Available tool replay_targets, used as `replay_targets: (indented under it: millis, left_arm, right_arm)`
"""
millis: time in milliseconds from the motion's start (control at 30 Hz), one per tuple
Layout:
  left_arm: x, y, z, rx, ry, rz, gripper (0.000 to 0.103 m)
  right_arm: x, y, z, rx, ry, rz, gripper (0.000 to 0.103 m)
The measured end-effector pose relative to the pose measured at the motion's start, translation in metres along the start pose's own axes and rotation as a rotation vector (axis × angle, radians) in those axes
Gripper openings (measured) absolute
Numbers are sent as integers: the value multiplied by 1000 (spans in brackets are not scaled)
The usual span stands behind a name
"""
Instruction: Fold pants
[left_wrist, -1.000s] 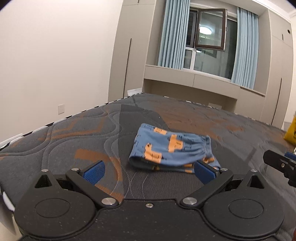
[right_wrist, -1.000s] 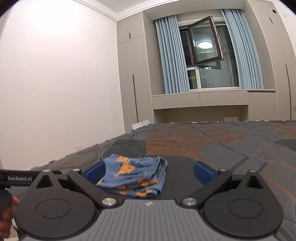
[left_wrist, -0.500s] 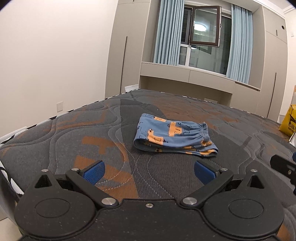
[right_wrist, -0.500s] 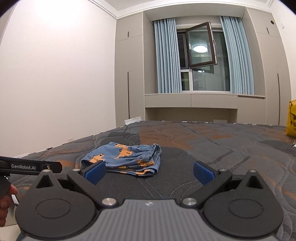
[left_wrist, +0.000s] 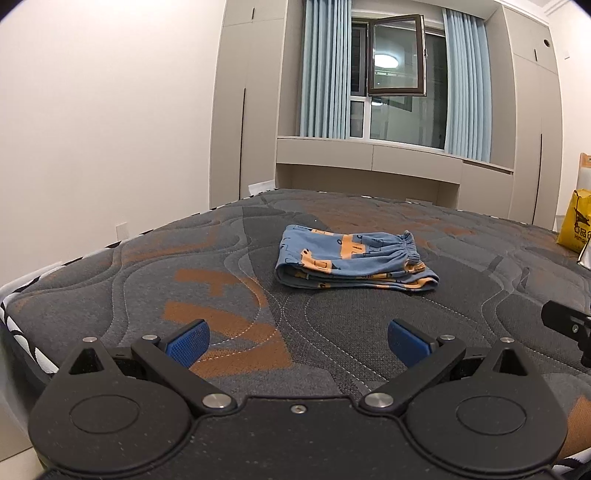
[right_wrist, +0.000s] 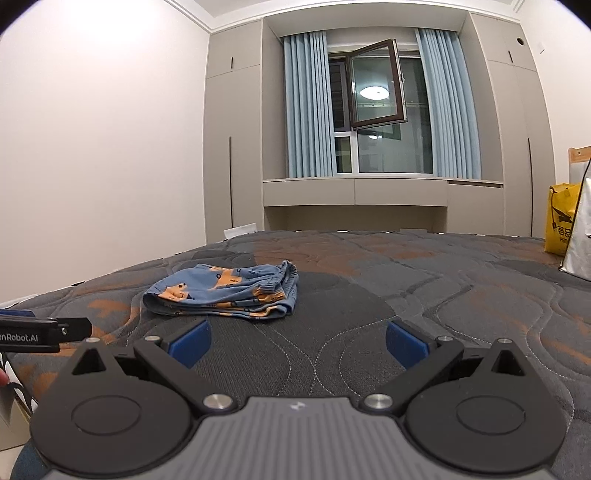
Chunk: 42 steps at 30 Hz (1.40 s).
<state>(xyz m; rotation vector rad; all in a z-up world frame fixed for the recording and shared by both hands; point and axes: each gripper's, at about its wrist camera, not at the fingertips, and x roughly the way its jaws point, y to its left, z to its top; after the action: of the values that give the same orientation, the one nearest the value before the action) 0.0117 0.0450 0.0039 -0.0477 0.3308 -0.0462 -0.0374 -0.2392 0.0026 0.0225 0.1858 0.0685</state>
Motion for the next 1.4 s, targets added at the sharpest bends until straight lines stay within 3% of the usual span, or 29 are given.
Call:
replay_targets:
  millis: [233, 533, 1400]
  left_arm:
    - [-1, 1, -6, -4, -7, -19, 102]
    - [0, 7, -16, -9, 23, -21, 102]
    - [1, 6, -16, -15, 30, -16, 102]
  right_arm:
    - [-18, 3, -1, -12, -43, 2, 103]
    - [-20, 7, -8, -17, 2, 21, 103]
    - [-24, 3, -11, -5, 15, 14, 103]
